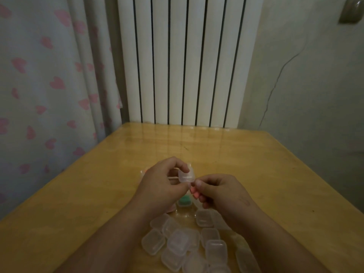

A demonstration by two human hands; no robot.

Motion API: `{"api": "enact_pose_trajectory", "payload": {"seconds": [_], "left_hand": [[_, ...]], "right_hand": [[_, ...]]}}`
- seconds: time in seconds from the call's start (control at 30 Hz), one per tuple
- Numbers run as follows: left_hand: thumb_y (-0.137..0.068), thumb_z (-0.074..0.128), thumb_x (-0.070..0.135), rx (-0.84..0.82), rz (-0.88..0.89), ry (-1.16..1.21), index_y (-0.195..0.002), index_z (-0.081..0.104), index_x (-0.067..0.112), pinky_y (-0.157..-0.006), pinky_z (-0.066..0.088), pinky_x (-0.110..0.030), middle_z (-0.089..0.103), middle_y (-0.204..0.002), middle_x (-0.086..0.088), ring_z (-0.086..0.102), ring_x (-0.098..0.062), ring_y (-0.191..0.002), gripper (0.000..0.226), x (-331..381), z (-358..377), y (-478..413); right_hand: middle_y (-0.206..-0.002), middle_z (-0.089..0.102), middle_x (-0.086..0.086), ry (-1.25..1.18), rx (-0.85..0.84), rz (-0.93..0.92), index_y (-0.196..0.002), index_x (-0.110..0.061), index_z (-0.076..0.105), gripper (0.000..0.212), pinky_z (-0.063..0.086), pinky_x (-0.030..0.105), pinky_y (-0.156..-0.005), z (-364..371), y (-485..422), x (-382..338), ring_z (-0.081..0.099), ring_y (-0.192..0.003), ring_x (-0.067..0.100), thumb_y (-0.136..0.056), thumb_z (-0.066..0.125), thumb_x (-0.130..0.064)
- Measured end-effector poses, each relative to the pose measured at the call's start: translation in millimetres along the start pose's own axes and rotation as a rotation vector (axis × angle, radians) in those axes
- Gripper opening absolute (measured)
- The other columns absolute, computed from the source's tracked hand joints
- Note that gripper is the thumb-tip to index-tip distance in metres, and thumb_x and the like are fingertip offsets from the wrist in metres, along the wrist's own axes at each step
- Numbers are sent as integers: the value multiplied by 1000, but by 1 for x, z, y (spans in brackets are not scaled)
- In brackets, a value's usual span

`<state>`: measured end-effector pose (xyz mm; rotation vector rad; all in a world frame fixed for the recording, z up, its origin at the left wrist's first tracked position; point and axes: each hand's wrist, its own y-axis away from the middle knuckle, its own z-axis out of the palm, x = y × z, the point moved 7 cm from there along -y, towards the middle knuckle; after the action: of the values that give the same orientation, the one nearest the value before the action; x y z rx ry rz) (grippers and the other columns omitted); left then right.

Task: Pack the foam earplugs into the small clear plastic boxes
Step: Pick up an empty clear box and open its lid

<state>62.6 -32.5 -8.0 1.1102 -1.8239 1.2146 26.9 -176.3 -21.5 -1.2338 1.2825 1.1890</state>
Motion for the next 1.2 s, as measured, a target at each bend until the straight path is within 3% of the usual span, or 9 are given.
{"api": "enact_pose_trajectory", "payload": {"seconds": [0.2, 0.37, 0.5, 0.6, 0.73, 0.83, 1.0, 1.13, 1.2], "left_hand": [[-71, 85, 14, 41, 21, -8, -83, 67, 28, -71, 57, -19, 71, -89, 11, 69, 2, -84, 25, -2, -2, -1], [-64, 85, 40, 55, 93, -201, -83, 68, 38, -68, 53, -21, 67, -83, 16, 64, 0, -79, 25, -2, -5, -1], [-68, 86, 34, 123, 174, -264, -85, 70, 31, -67, 54, -27, 66, -77, 12, 63, -4, -77, 24, 6, -6, 2], [-70, 80, 41, 127, 248, -350, -86, 66, 30, -65, 54, -32, 65, -75, 11, 63, -6, -74, 24, 12, -5, 4], [-67, 66, 53, 101, 250, -355, -97, 64, 34, -68, 55, -25, 65, -80, 17, 63, 1, -79, 35, 14, 0, 6], [-68, 69, 48, 88, 232, -348, -106, 67, 30, -73, 56, -24, 62, -84, 21, 62, 1, -85, 42, 15, 5, 5], [-80, 76, 22, 118, 208, -274, -113, 71, 24, -70, 51, -15, 67, -88, 14, 65, -3, -82, 34, 13, 9, 4], [-79, 74, 26, 132, 236, -307, -113, 72, 24, -74, 55, -27, 71, -92, 10, 65, -5, -84, 35, 15, 9, 3], [-73, 70, 39, 168, 244, -311, -110, 73, 24, -72, 53, -22, 69, -90, 12, 63, -3, -83, 40, 15, 2, 2]], "right_hand": [[-65, 62, 4, -31, -3, -3, -91, 6, 71, 18, 44, 18, -51, 0, 0, 2, 53, -55, 7, -94, 57, -5], [-66, 62, 5, -71, -23, 52, -92, 7, 71, 19, 45, 19, -52, 0, -2, 6, 53, -55, 7, -94, 57, -6], [-68, 62, 7, -46, 1, 43, -92, 9, 70, 18, 45, 18, -52, 1, -2, 5, 53, -57, 8, -92, 59, -5], [-71, 58, 13, -26, 45, 43, -89, 12, 69, 17, 42, 20, -51, 0, -2, 5, 50, -58, 12, -87, 60, -3], [-62, 53, 9, 25, 109, 66, -71, 4, 69, 17, 37, 24, -49, -3, -2, 6, 44, -52, 13, -82, 60, -5], [-53, 47, 3, 33, 148, 87, -63, -3, 64, 19, 33, 23, -45, -5, -1, 5, 40, -48, 13, -81, 58, -4], [-58, 47, 9, -2, 186, 117, -61, -5, 63, 18, 29, 24, -43, -6, -3, 9, 38, -48, 15, -78, 59, -5], [-56, 50, 6, -85, 116, 124, -64, -4, 64, 18, 33, 21, -43, -1, -3, 11, 41, -46, 11, -82, 62, -5], [-62, 56, 7, -123, 60, 101, -71, 0, 70, 15, 38, 19, -47, -1, -3, 6, 47, -52, 9, -84, 64, -5]]}}
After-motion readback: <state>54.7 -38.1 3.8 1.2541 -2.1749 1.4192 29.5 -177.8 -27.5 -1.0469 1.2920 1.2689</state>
